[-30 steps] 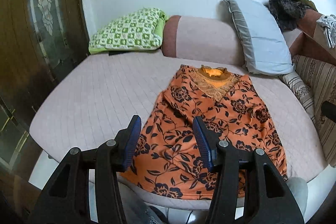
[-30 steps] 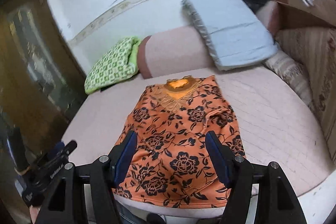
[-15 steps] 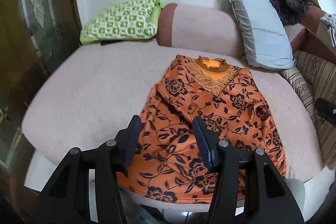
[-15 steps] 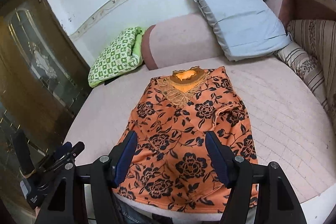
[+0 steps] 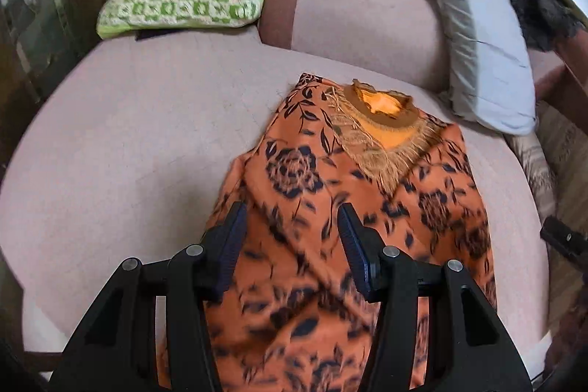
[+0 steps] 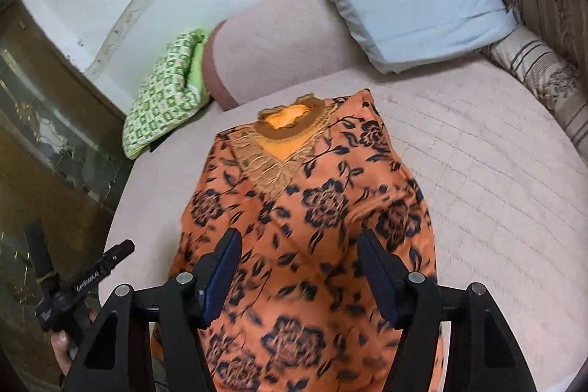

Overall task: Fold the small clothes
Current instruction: 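Grasp the blouse hem with the left gripper and lift it toward the collar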

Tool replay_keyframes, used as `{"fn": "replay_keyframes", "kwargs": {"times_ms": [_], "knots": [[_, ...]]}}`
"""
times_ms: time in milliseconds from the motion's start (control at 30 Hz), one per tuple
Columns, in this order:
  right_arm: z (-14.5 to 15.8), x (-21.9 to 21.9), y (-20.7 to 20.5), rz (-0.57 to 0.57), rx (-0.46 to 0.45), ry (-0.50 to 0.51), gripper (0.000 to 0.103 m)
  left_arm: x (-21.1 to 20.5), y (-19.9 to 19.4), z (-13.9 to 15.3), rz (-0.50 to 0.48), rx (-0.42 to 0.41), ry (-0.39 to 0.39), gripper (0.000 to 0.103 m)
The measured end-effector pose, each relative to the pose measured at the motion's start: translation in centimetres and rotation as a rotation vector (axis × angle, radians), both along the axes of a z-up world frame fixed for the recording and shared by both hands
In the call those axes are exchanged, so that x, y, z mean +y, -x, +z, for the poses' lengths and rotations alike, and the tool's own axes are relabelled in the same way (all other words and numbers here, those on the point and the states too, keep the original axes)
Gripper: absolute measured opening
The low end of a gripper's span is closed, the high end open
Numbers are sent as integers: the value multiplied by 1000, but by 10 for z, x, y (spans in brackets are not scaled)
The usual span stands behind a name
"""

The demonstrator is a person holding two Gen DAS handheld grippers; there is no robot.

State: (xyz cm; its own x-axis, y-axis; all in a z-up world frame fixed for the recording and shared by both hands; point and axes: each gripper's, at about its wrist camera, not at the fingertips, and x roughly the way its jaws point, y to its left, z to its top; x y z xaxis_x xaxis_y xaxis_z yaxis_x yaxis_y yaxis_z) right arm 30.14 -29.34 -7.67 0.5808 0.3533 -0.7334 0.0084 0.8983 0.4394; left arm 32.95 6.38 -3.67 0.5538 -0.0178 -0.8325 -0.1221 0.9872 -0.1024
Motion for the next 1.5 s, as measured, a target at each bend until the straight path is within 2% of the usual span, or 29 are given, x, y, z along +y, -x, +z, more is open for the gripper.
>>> {"fn": "replay_keyframes", "kwargs": {"times_ms": [133, 400, 500, 600, 733, 800, 867, 900, 933, 967, 1033, 1100, 1200, 1300, 1400, 1500], "knots": [[-26, -21, -50, -13, 54, -25, 61, 12, -57, -24, 18, 37, 62, 51], [-70, -38, -151, -25, 129, -9, 56, 22, -184, -72, 2, 110, 26, 51], [-82, -40, -196, -34, 140, 26, 56, 27, -223, -91, -16, 146, 53, 51], [-95, -42, -235, -61, 167, 69, 56, 32, -251, -105, -13, 191, 74, 51], [-111, -49, -277, -92, 199, 85, 56, 35, -272, -113, 7, 175, 83, 51], [-121, -52, -289, -93, 229, 80, 53, 30, -283, -129, -10, 248, 61, 51], [-133, -54, -297, -78, 265, 68, 39, 27, -288, -139, -19, 272, 56, 51], [-137, -55, -299, -70, 280, 65, 37, 27, -288, -138, -22, 262, 59, 49], [-141, -55, -299, -63, 291, 69, 27, 28, -287, -136, -34, 249, 84, 27], [-142, -55, -298, -58, 294, 75, 22, 29, -287, -134, -52, 248, 116, 11], [-137, -58, -293, -58, 273, 77, 17, 33, -284, -126, -42, 218, 85, 7], [-128, -60, -288, -57, 248, 80, 14, 40, -279, -111, -55, 162, 89, 6], [-111, -63, -283, -54, 200, 66, 12, 55, -273, -95, -38, 119, 150, 6], [-93, -60, -277, -40, 165, 88, 12, 66, -260, -77, -33, 86, 169, 6], [-66, -60, -256, -25, 104, 87, 12, 71, -223, -43, -67, 4, 211, 6], [-32, -61, -211, -2, 24, 70, 12, 78, -169, -5, -97, -74, 238, 4]]}}
